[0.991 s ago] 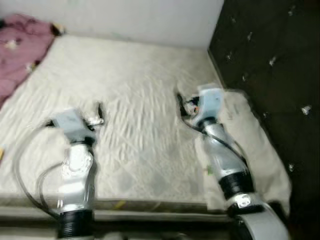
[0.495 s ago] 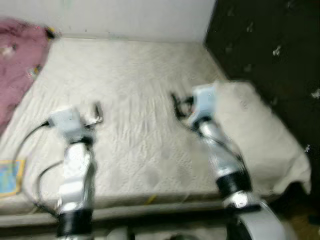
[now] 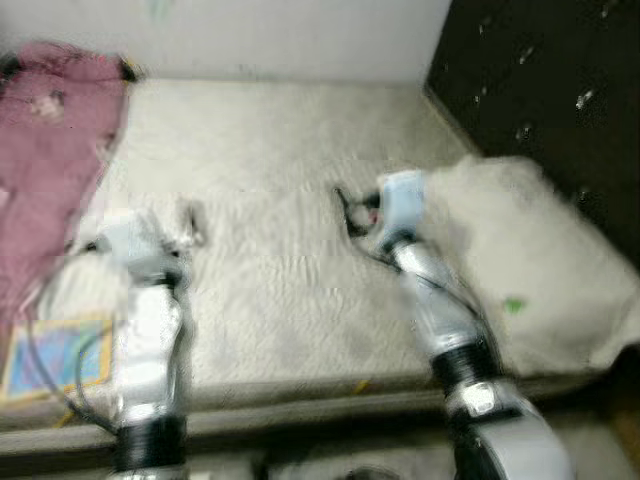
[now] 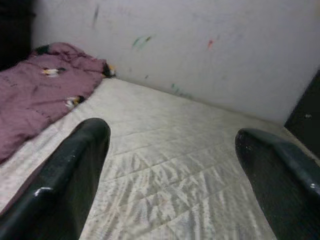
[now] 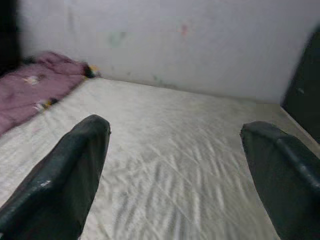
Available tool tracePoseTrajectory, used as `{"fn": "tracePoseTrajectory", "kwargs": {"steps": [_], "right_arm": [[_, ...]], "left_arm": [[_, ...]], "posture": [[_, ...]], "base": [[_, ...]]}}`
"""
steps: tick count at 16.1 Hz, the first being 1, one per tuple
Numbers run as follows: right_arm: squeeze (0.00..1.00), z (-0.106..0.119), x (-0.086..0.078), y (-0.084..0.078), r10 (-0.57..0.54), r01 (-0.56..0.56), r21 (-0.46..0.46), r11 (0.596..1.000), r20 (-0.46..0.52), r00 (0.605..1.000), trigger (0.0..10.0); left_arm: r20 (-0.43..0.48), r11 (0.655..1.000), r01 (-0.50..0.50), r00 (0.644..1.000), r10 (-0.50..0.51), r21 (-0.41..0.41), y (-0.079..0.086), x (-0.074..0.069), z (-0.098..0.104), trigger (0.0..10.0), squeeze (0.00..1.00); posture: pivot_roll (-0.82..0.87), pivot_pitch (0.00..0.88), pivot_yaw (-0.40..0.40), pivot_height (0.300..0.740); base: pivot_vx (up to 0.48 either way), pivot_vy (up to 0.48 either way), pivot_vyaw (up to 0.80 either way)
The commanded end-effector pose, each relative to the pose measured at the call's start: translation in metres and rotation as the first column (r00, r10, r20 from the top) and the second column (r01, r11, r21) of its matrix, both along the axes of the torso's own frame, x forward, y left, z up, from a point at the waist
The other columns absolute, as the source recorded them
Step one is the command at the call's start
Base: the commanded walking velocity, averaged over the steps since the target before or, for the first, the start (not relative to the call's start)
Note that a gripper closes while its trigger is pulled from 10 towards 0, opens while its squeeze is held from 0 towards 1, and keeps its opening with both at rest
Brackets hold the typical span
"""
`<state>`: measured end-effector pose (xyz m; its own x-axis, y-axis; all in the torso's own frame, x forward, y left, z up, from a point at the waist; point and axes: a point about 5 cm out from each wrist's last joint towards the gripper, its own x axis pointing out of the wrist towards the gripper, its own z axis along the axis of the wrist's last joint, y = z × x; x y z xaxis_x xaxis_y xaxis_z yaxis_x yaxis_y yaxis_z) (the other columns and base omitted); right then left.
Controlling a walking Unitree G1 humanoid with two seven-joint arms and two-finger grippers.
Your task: Clean up the room
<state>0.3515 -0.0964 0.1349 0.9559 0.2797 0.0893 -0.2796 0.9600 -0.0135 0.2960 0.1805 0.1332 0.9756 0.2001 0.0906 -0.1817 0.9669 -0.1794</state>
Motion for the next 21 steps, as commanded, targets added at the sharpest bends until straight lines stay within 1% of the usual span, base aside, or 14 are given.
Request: {"fn": "tracePoseTrajectory", "kwargs": {"steps": [1,4,8,17,19,21], "right_arm": [[0.00,0.008,0.002,0.006,0.010,-0.010,0.010,1.000,0.025,1.000,10.0],[0.00,0.004,0.000,0.006,0.009,-0.009,0.012,1.000,0.010,1.000,10.0],[0.00,0.004,0.003,0.008,0.041,-0.041,-0.011,0.999,0.008,0.999,10.0],[0.00,0.001,0.004,0.006,0.037,-0.037,-0.019,0.999,-0.003,0.999,10.0],[0.00,-0.001,0.004,0.002,0.035,-0.035,-0.035,0.999,-0.006,0.999,10.0],[0.00,0.001,0.005,-0.008,0.025,-0.025,-0.041,0.999,0.000,1.000,10.0]], "left_arm": [[0.005,1.000,-0.015,1.000,0.015,0.017,0.007,0.001,0.004,10.0,0.00],[0.017,0.999,-0.022,1.000,0.021,0.036,0.007,-0.001,0.006,10.0,0.00],[0.028,0.999,-0.039,0.999,0.038,0.032,0.004,-0.004,0.007,10.0,0.00],[0.035,0.999,-0.037,0.999,0.036,0.032,0.001,-0.004,0.008,10.0,0.00],[0.035,0.999,-0.038,0.999,0.038,0.024,-0.002,-0.004,0.008,10.0,0.00],[0.034,0.999,-0.034,0.999,0.034,0.012,-0.011,-0.005,0.009,10.0,0.00]], "posture": [[0.10,0.000,-0.060,0.740],[0.11,0.000,-0.073,0.740],[0.11,0.000,-0.102,0.740],[0.11,0.000,-0.104,0.740],[0.11,0.000,-0.113,0.740],[0.10,0.000,-0.140,0.740]], "base": [[0.000,0.480,0.00],[0.000,0.401,0.00],[0.000,0.000,0.00],[0.000,0.000,0.00],[0.000,0.000,0.00],[0.000,0.000,0.00]]}}
